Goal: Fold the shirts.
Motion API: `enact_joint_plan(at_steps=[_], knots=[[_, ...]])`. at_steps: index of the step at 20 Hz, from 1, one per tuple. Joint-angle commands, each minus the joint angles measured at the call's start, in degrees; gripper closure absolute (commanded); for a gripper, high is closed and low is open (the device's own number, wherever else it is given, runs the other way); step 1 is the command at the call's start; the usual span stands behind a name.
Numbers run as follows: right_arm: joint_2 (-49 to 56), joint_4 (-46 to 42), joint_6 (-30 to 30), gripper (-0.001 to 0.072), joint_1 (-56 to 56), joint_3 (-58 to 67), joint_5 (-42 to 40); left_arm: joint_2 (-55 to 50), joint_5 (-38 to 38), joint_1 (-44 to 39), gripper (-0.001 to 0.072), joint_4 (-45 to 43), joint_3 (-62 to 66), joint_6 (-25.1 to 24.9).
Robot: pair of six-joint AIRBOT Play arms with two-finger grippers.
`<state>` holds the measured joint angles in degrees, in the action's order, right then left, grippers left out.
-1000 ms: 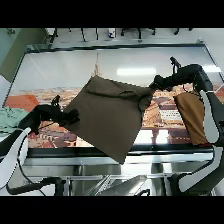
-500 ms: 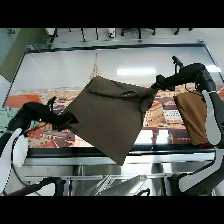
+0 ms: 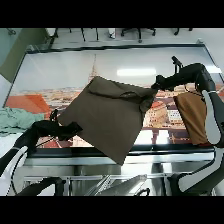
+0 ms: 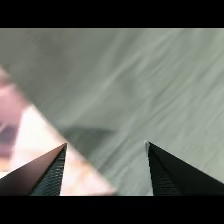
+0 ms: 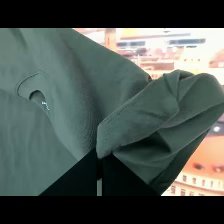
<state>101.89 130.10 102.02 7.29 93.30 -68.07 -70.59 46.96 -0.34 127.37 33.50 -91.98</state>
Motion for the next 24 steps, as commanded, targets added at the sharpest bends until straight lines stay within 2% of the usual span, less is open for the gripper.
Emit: enact_joint_plan(at_steps=[1,2,6,9,11,13,17,20,21,22,23,24], knots=[[-0.11,-0.44,-0.07,0.0694,-0.02,-0.26,-2.62,-6.82,-6.99,-2.6,0.0529,-0.11,5.62,0.0],[-0.48,-0.76,-0.15,0.0694,-0.02,-1.16,-3.98,-8.92,-7.28,-2.51,0.0687,-0.39,8.87,-0.7],[-8.46,-8.07,-3.37,0.0695,-0.15,-12.66,-5.64,-14.51,-4.22,2.56,0.0688,-3.43,23.45,-2.73],[-21.97,-7.32,-7.43,0.0694,-1.09,-28.35,-5.42,-17.94,1.25,8.94,0.0688,-11.37,36.24,-2.47],[-31.06,-7.1,-11.08,0.0694,-3.34,-37.24,-4.9,-21.44,5.51,12.55,0.0688,-11.28,45.22,-2.47],[-36.81,-7.13,-13.94,0.0693,-3.89,-42.14,-0.44,-25.42,9.2,14.27,0.0688,-11.26,53.18,-2.47],[-34.58,-5.01,-15.26,0.0692,-3.1,-42.86,7.85,-32.81,15.08,12.74,0.0688,-10.73,62.64,-2.47],[-28.2,0.31,-10.91,0.0692,-3.45,-42.8,9.25,-37.94,19.63,10.01,0.0687,-10.69,67.73,-2.47],[-26.75,3.1,-8.63,0.0692,-3.32,-42.42,9.99,-39.15,21.46,9.46,0.0535,-10.64,69.83,-2.47],[-25.81,5.11,-6.75,0.0692,-3.02,-41.55,10.78,-39.85,23.3,8.98,0.0174,-10.51,71.95,-2.43],[-25.59,4.98,-5.9,0.0675,-2.73,-40.37,11.21,-40.19,25.14,8.83,0.0,-10.38,74.36,-1.31],[-25.62,4.7,-5.9,0.0553,-2.23,-38.84,11.43,-40.13,27.08,8.94,0.0001,-10.4,76.59,-0.9]])
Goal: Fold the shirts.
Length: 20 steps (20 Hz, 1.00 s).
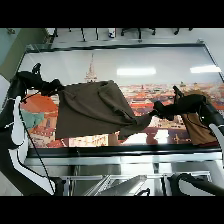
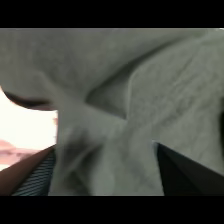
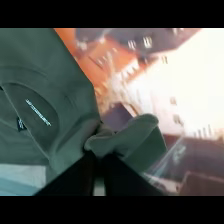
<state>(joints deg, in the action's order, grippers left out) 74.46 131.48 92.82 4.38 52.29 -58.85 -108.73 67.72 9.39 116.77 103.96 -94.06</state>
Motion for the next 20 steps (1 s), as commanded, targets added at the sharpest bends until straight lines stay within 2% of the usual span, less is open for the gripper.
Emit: enact_joint_plan(at_steps=[1,2,5,6,7,8,10,14,20], knots=[[1.81,3.28,4.5,0.0305,1.64,3.78,2.25,-1.99,9.2,-0.48,0.0001,0.22,9.03,1.29],[1.81,3.26,6.34,0.023,3.08,5.57,2.08,-1.97,12.5,-0.04,0.0001,-0.22,11.63,1.84],[1.7,0.04,10.49,0.0232,8.68,7.67,-2.08,0.37,23.45,2.29,0.0001,-0.31,12.11,3.48],[1.7,-2.23,12.13,0.027,10.78,7.58,-5.55,1.99,25.57,3.23,0.0002,-0.33,9.09,2.84],[1.68,-4.44,13.77,0.0354,12.39,7.23,-9.35,4.13,26.77,4.33,0.0002,-0.74,4.66,1.9],[1.51,-5.35,15.72,0.0366,13.86,5.86,-13.07,6.4,26.93,5.22,0.0002,-2.47,-0.42,1.14],[1.27,-5.25,18.36,0.0367,14.56,1.01,-14.58,11.41,25.49,6.93,0.0002,-5.86,-12.39,-0.94],[1.31,-3.23,22.6,0.0367,13.68,-10.27,-8.2,19.3,17.68,10.78,0.0002,-6.1,-34.23,-3.69],[4.52,1.22,24.26,0.0367,9.84,-11.87,-2.71,21.16,12.5,12.07,0.0002,-5.7,-45.05,-6.47]])
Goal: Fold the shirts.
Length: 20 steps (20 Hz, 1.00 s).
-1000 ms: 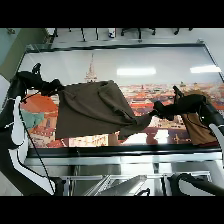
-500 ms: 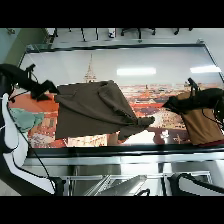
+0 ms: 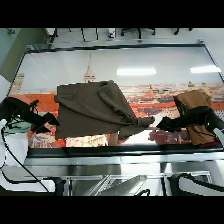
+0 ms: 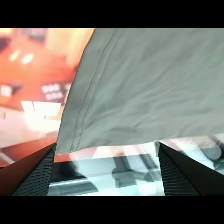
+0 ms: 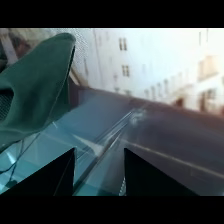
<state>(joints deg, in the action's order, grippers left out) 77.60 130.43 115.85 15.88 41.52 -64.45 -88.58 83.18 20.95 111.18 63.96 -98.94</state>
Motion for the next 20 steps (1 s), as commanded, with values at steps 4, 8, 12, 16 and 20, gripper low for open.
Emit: enact_joint_plan(at_steps=[4,8,12,16,20], knots=[[2.93,4.13,1.2,0.0367,-4.61,-1.03,7.45,1.01,-6.1,0.28,0.0002,0.04,-7.17,-1.79],[4.15,6.4,1.22,0.0367,-5.38,-0.46,9.62,1.01,-8.72,0.28,0.0002,3.02,-9.73,-3.21],[4.35,7.43,1.22,0.0368,-6.95,-0.11,9.86,-0.48,-9.05,-0.57,0.006,10.51,-9.68,-6.03],[5.64,7.43,1.2,0.0579,-10.01,-0.09,10.47,-3.91,-7.3,-4.26,0.0239,10.43,-9.66,-6.51],[5.49,8.28,2.29,0.0694,-11.02,0.42,10.03,-2.75,-7.45,-5.75,0.0688,10.49,-9.64,-7.23]])
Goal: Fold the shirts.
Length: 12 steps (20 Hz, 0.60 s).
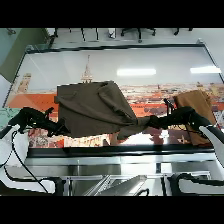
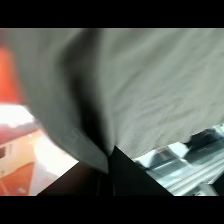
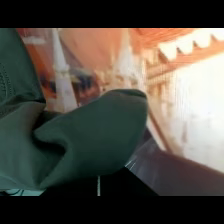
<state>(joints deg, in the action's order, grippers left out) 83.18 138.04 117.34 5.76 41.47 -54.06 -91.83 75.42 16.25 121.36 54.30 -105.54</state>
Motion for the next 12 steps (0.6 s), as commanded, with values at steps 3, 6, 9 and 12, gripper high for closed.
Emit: enact_joint_plan(at_steps=[3,6,9,12], knots=[[-4.87,1.73,0.76,0.0695,-0.85,5.33,-6.71,6.49,2.62,-0.98,0.0688,0.33,3.26,-0.57],[-17.77,7.67,0.24,0.0695,0.9,18.08,-14.08,17.27,7.1,-0.98,0.0688,5.33,14.95,0.42],[-30.84,10.67,-1.79,0.0696,6.01,38.73,-10.49,28.02,7.37,-1.16,0.0688,8.09,35.6,6.23],[-38.01,9.16,-1.84,0.0695,12.31,60.5,-6.1,35.65,0.92,-1.09,0.0689,5.53,60.63,10.91]])
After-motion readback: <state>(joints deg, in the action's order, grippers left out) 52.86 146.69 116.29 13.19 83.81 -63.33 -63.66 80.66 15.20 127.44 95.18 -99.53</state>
